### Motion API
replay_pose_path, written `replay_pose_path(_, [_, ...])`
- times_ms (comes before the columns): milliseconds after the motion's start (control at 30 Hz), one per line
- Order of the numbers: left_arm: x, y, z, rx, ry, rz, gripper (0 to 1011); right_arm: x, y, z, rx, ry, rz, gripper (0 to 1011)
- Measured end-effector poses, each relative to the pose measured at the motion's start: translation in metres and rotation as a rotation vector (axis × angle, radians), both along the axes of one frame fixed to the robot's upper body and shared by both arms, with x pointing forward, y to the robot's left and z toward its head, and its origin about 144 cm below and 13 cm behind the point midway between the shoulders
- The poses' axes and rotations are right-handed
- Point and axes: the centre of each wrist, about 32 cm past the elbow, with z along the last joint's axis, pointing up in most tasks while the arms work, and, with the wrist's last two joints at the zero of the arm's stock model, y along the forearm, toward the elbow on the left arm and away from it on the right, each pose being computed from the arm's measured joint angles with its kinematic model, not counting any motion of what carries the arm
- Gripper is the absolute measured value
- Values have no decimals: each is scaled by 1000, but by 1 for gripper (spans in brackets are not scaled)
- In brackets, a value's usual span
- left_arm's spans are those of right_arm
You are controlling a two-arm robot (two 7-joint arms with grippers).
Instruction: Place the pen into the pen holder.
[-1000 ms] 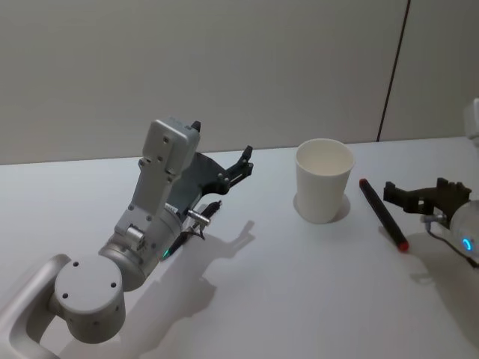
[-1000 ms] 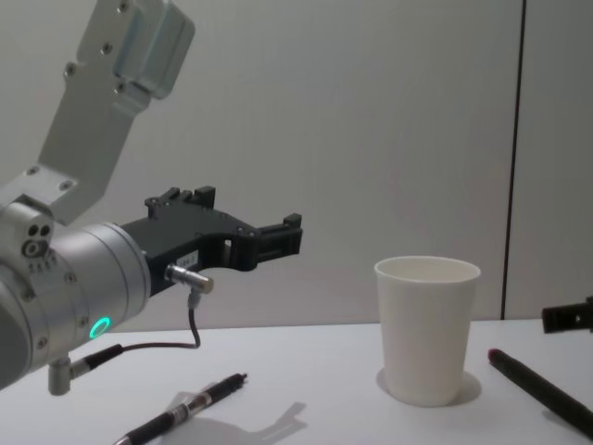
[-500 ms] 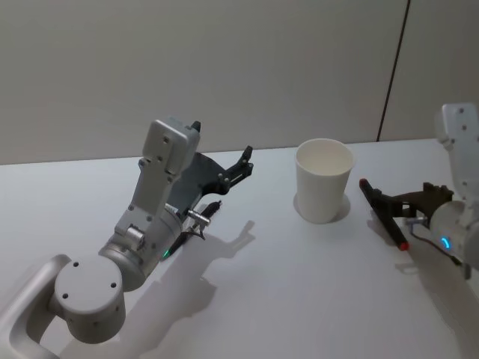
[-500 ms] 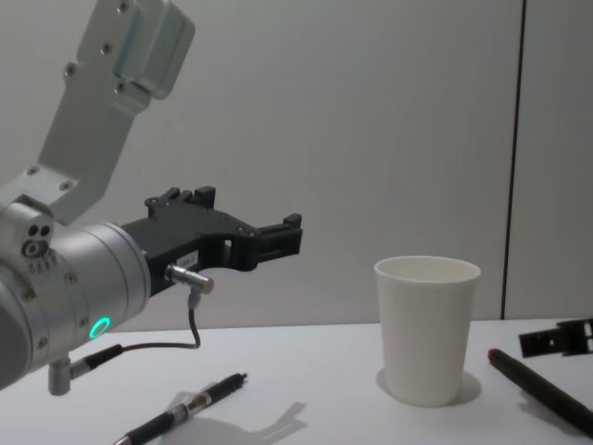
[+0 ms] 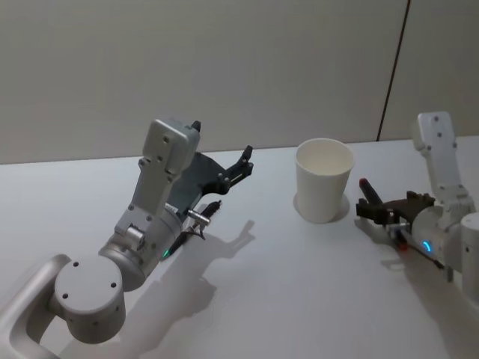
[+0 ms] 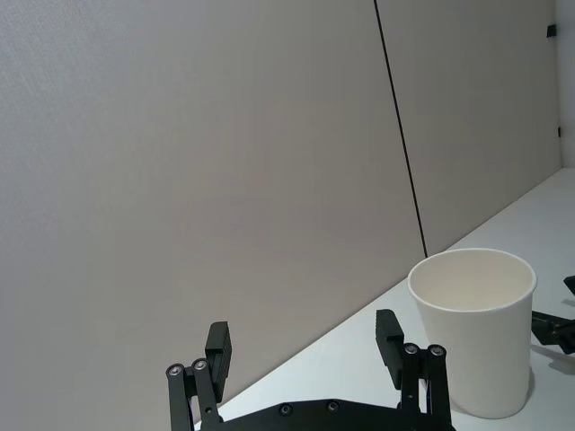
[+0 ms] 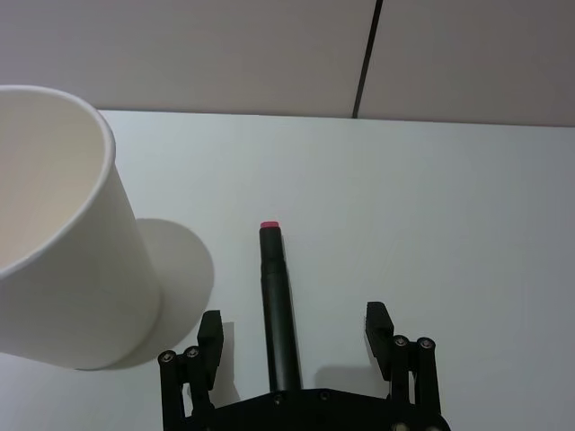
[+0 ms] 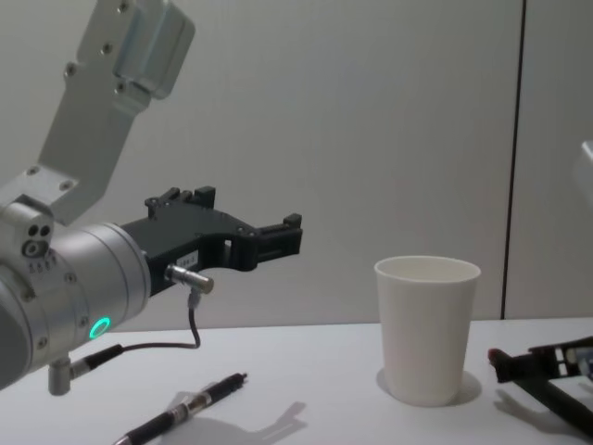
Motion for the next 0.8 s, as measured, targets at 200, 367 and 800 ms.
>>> replay_pose_path(200, [0,0,0,0,0,0,1001,1,5,-4,5,14,5,1001])
replay_pose_path(367, [0,0,0,0,0,0,1001,1,8,-7,7,19,6,1002])
replay_pose_path(800, [0,0,0,0,0,0,1001,-1,13,-11,9,20,3,1001])
